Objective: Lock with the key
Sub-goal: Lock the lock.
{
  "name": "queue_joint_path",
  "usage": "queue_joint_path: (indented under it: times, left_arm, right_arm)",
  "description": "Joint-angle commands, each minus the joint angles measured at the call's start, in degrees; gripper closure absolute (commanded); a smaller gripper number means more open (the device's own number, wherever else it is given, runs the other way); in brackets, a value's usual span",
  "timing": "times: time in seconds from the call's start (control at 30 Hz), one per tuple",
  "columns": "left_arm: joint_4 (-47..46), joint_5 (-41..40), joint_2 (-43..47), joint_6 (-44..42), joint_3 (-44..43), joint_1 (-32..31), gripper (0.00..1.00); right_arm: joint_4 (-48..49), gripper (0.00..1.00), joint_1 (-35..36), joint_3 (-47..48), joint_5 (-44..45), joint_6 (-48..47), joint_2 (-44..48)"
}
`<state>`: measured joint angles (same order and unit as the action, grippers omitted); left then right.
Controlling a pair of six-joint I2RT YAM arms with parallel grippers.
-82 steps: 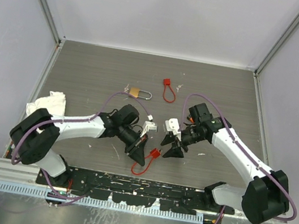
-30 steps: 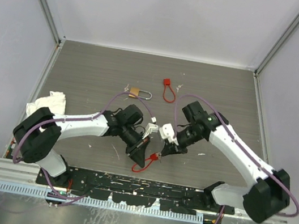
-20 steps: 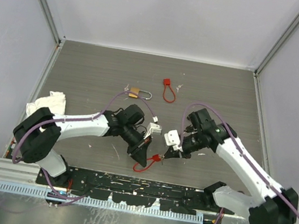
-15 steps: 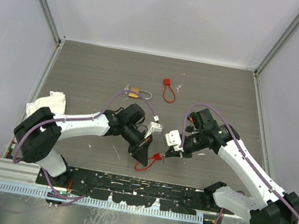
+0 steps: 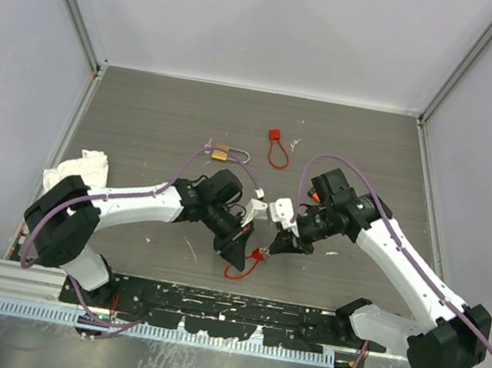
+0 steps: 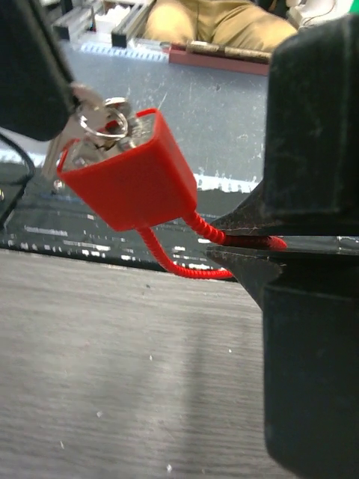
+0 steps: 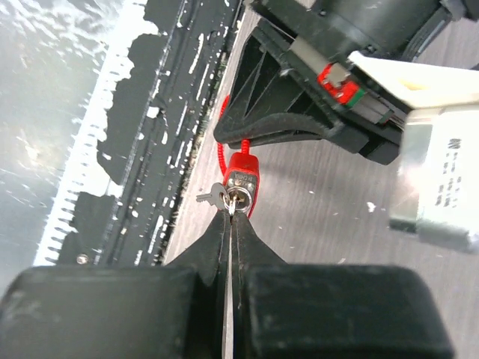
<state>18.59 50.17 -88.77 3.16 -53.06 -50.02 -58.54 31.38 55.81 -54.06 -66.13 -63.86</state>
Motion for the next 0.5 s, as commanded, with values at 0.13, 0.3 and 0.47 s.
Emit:
queue_joint_path:
  times: [0.13,0.3,0.47]
  left_arm:
    - [11.8,-27.4,3.9,0.7,-1.9,-3.0,1.00]
    - [7.2,-17.8,6.7,0.7,1.2,-2.5,1.00]
    - [5.3,-5.0,4.5,1.6,1.9,-1.2,1.00]
  right_arm:
    - [0.4,0.99,-1.0,3.8,-8.8,17.1,-2.8]
    - [-2.3,0.99,-1.0,1.7,-1.5,2.5,2.9]
    - [-12.2,0.99,-0.9,-1.5,1.3,-25.9,8.8]
